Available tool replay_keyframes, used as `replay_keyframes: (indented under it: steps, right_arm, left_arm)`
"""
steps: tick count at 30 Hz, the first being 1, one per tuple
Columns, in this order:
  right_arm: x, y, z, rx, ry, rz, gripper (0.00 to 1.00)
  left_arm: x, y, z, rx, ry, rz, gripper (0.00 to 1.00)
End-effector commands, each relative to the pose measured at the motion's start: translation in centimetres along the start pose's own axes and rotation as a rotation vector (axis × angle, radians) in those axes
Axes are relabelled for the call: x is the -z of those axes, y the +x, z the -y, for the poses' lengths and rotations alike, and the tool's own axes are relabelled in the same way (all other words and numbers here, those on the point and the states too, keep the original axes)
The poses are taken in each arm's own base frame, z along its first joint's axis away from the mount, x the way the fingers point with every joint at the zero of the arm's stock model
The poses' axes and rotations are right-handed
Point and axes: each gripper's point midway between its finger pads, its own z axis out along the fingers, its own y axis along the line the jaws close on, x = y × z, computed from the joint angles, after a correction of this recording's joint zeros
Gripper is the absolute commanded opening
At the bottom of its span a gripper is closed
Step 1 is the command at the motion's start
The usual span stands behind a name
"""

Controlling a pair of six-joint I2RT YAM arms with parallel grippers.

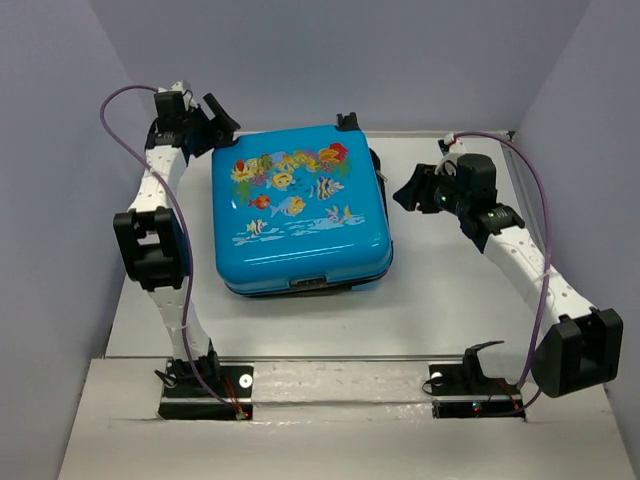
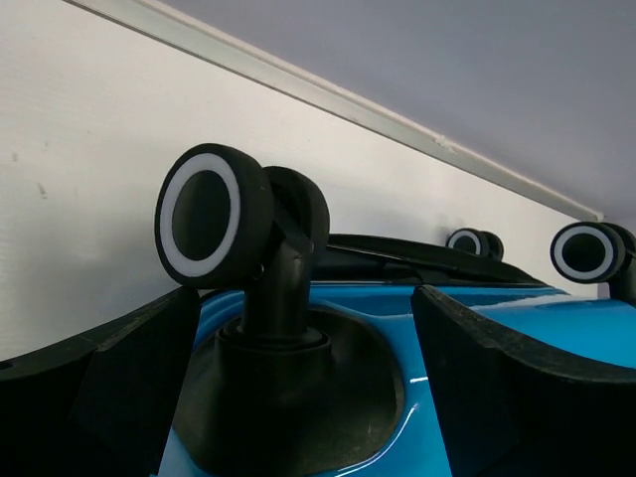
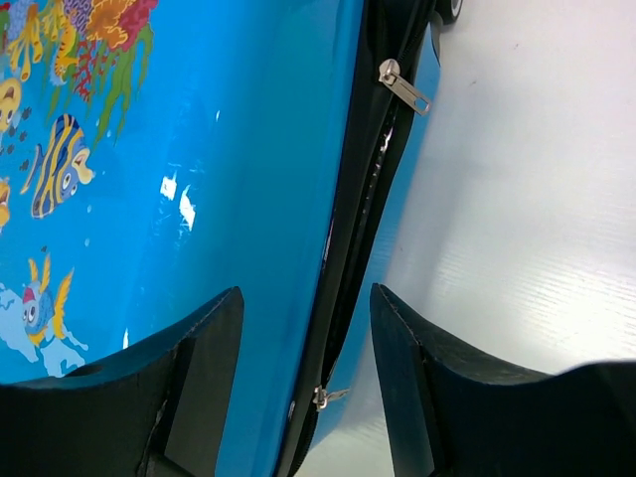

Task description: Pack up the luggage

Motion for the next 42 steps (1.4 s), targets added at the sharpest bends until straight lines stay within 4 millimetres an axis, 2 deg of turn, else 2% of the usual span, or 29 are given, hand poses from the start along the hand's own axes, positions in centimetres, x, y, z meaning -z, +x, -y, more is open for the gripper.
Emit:
replay_keyframes:
  steps: [1,6,11,12,13,15,18,21,24,25,30,34,35,39,40,42]
  right_arm:
    - [0.3,-0.4,-0.9,0.019,-0.038,0.018,0.60]
    - [0.4,-0.6,-1.0,0.022,-0.038,0.024,0.60]
    - [0.4,-0.5,-1.0,0.019,-0.036,0.019,0.60]
    - [0.4,-0.5,-1.0,0.018,-0.035,0.016,0.60]
    - [0.4,-0.3,-0.9,0.017,-0.032,0.016,0.60]
    - [0.5,-0.2,-0.8,0.014,-0.027,0.013,0.60]
    - [0.6,0.1,-0.7,0.012,-0.025,0.007,0.60]
    - [0.7,0.3,-0.7,0.011,-0.024,0.008,0.60]
    - [0.6,0.4,-0.6,0.011,-0.023,0.004,0.60]
    - [0.6,0.5,-0.5,0.010,-0.023,0.000,0.60]
    - [0.5,0.6,-0.6,0.009,-0.026,0.001,0.60]
    - [0.5,0.7,-0.6,0.005,-0.031,-0.004,0.61]
    - [0.4,0.8,-0.7,0.001,-0.036,-0.009,0.66]
    - [0.2,1.2,-0.6,-0.009,-0.033,-0.025,0.79]
    - [0.2,1.2,-0.6,-0.009,-0.035,-0.026,0.82]
    - [0.2,1.1,-0.6,-0.012,-0.035,-0.024,0.84]
  left_arm:
    - [-1.2,-1.4,3.0,-0.004,0.161,0.012,0.99]
    - [-3.1,-0.6,2.3,0.042,0.183,0.010,0.99]
    - [-4.7,-0.3,2.9,0.095,0.278,0.026,0.90]
    - [-4.9,-0.6,3.3,0.092,0.309,0.046,0.85]
    - [-4.8,-0.5,3.8,0.098,0.343,0.042,0.69]
    - [-4.4,-0.7,4.6,0.129,0.389,0.055,0.60]
    - [-3.3,-2.0,6.0,0.124,0.453,0.110,0.31]
    - [-1.6,-3.2,7.5,0.116,0.488,0.147,0.16]
    - [0.1,-4.3,9.0,0.101,0.514,0.171,0.08]
    - [1.4,-5.0,10.0,0.093,0.531,0.187,0.06]
    - [5.7,-7.4,13.0,0.089,0.558,0.228,0.06]
    - [8.2,-9.0,15.1,0.092,0.556,0.248,0.06]
    - [9.2,-9.6,15.8,0.102,0.564,0.253,0.06]
    - [11.1,-11.1,17.4,0.118,0.569,0.267,0.06]
    - [11.2,-11.3,17.3,0.131,0.552,0.270,0.06]
    - [11.2,-12.0,17.5,0.141,0.542,0.269,0.06]
